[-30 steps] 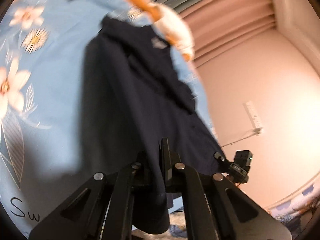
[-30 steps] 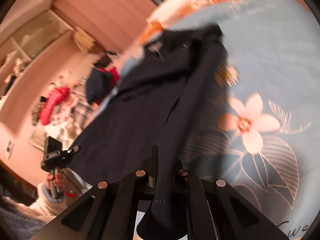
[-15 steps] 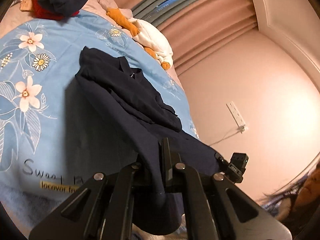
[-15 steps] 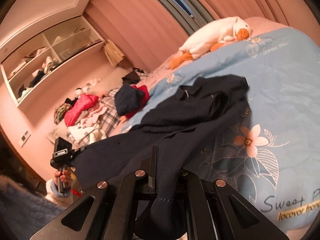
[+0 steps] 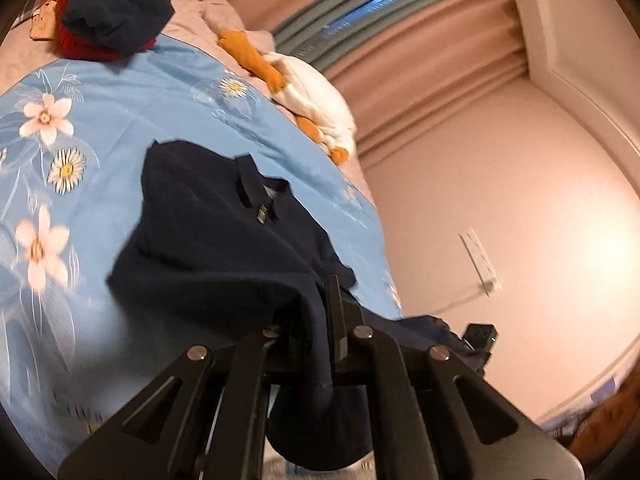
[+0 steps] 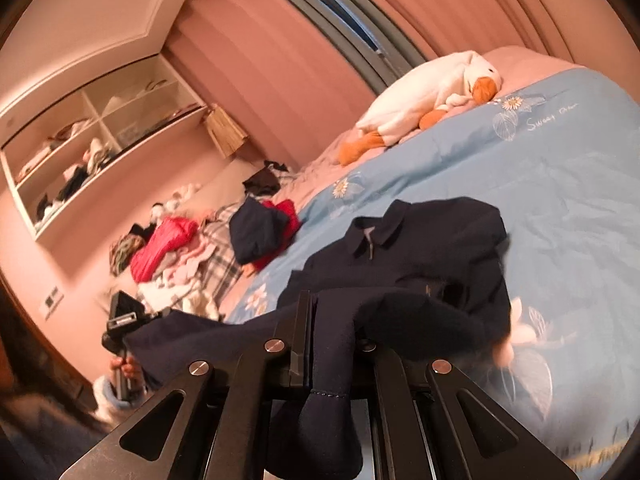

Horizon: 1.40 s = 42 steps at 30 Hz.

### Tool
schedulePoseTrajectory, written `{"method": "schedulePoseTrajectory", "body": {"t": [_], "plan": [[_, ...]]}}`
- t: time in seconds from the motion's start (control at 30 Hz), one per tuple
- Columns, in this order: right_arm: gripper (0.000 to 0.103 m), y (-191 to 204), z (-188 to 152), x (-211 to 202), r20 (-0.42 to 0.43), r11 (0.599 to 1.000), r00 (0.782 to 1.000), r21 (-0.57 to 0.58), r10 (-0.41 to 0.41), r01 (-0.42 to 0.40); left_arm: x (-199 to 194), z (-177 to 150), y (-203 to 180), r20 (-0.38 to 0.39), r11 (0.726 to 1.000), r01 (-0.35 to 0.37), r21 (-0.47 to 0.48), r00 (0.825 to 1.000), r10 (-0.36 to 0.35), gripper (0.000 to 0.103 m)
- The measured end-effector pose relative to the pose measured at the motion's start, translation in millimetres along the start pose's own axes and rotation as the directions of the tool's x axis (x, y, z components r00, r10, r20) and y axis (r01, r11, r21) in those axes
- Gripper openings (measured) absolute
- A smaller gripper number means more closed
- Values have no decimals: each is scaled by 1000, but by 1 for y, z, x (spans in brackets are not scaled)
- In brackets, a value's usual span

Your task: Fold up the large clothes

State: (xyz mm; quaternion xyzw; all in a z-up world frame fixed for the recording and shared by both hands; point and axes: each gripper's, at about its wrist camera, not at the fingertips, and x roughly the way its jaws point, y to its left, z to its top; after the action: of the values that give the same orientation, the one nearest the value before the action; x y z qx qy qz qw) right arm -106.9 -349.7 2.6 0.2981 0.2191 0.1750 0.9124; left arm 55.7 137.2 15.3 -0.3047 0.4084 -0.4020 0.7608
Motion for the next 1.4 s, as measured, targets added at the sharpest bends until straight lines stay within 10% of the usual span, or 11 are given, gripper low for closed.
{"method": "schedulePoseTrajectory", "body": {"t": [0.47, 0.97, 1.13, 1.2, 1.23, 1.4], "plan": [[6, -74, 98, 119, -79, 987, 993, 129, -84, 94, 122, 133, 68, -78, 971, -168, -168, 985, 157, 6], [6, -200, 96, 218, -276, 815, 947, 501, -166, 289, 251, 178, 184, -270, 836, -368, -407, 923, 274, 9], [39, -216, 89, 222, -306, 736, 943, 608, -129, 298, 253, 183, 199, -311, 800, -375, -469, 918, 247, 25], [55, -217, 90, 213, -262, 703, 960, 665, -96, 252, 234, 190, 199, -248, 789, -311, -530, 946, 207, 69], [58, -218, 91, 206, -229, 682, 970, 697, -82, 222, 227, 194, 198, -224, 784, -294, -546, 954, 202, 75], [64, -214, 108, 182, -107, 671, 993, 732, -52, 114, 184, 220, 191, -23, 790, -181, -586, 978, 207, 77]]}}
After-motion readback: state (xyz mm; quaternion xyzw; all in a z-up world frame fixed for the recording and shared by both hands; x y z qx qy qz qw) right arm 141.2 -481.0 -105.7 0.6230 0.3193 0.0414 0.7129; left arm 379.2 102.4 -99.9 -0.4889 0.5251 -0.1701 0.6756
